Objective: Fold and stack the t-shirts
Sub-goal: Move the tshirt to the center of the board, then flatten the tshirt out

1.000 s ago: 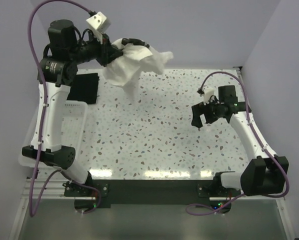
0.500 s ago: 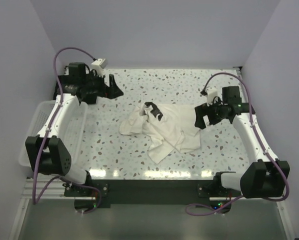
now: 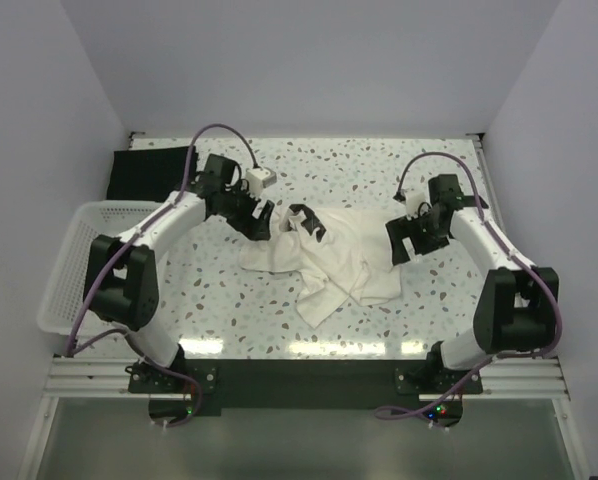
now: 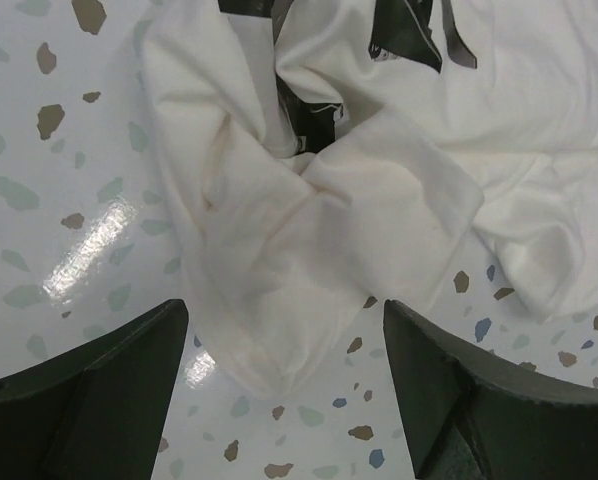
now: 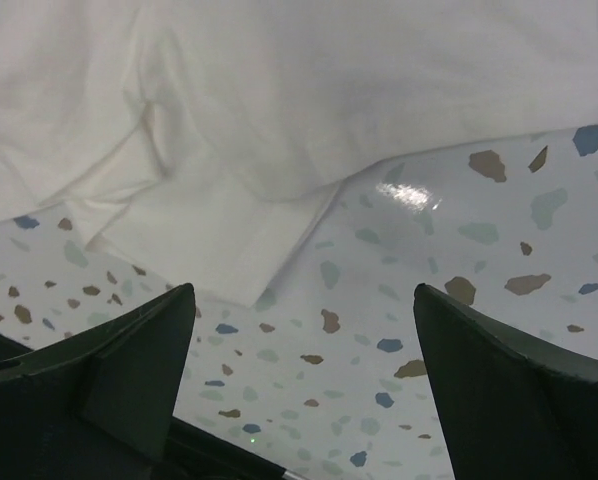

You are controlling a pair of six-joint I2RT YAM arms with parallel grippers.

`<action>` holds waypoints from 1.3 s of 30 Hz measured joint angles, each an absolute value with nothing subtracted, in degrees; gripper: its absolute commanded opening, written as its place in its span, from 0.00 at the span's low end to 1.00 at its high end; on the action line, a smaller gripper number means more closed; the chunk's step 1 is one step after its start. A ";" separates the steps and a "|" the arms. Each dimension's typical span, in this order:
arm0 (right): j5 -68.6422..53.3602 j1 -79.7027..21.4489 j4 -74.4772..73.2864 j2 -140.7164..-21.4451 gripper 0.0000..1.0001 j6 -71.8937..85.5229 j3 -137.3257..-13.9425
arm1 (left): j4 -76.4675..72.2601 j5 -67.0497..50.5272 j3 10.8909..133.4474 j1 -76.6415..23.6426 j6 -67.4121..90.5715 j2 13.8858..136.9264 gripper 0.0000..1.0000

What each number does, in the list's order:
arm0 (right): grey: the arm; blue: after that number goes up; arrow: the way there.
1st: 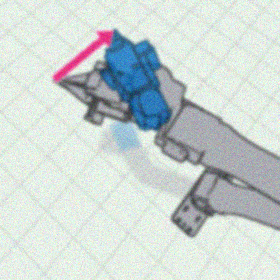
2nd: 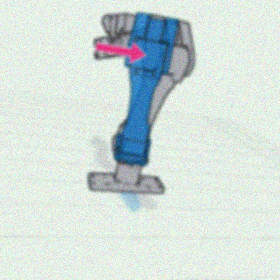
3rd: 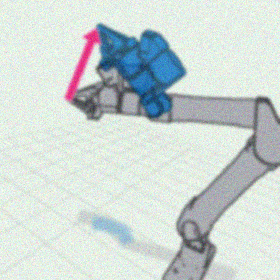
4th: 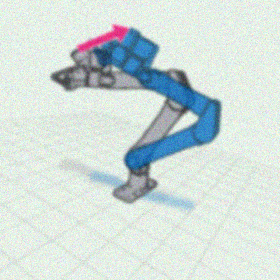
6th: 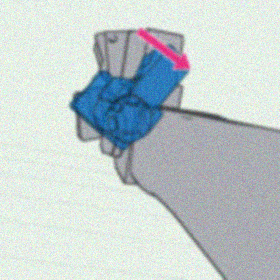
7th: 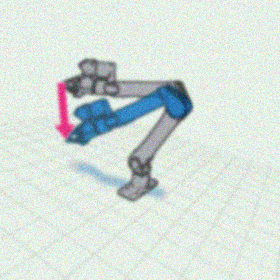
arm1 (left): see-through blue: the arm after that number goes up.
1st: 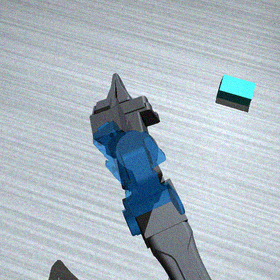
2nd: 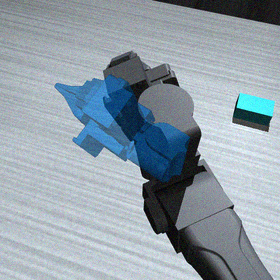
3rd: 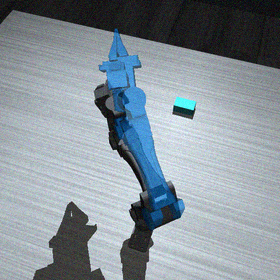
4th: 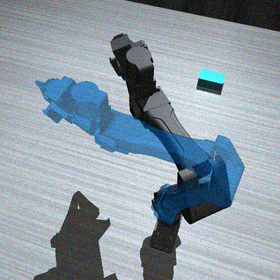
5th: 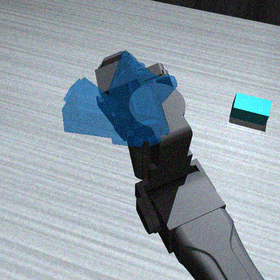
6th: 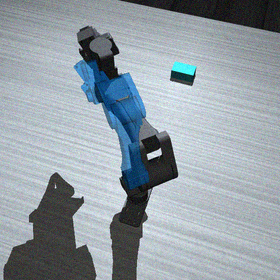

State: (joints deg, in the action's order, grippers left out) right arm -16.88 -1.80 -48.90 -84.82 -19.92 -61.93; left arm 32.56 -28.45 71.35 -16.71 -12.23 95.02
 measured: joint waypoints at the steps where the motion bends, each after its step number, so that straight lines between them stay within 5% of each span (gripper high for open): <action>1: -15.79 -1.80 -48.07 -85.67 0.91 -19.35 -61.95 | 32.71 -27.22 71.35 -17.43 -12.75 96.12 0.83; 13: -5.67 -1.02 -39.38 -98.65 0.84 -13.67 -69.45 | 36.62 -28.62 83.22 -20.25 -22.24 103.13 0.84; 23: -11.55 7.75 -46.50 -92.27 0.85 -14.22 -70.39 | 26.09 -34.33 122.30 -32.51 -21.74 132.18 0.90; 31: -15.62 7.46 -51.70 -85.41 0.84 -14.66 -67.53 | 22.26 -30.79 127.17 -40.25 -20.34 146.06 0.89; 36: -16.49 7.46 -54.00 -85.65 0.81 -14.70 -65.41 | 22.15 -26.09 126.61 -39.75 -21.67 146.71 0.67; 39: -16.71 7.46 -54.26 -87.35 0.78 -14.72 -65.41 | 22.81 -23.55 126.63 -39.09 -23.33 146.71 0.36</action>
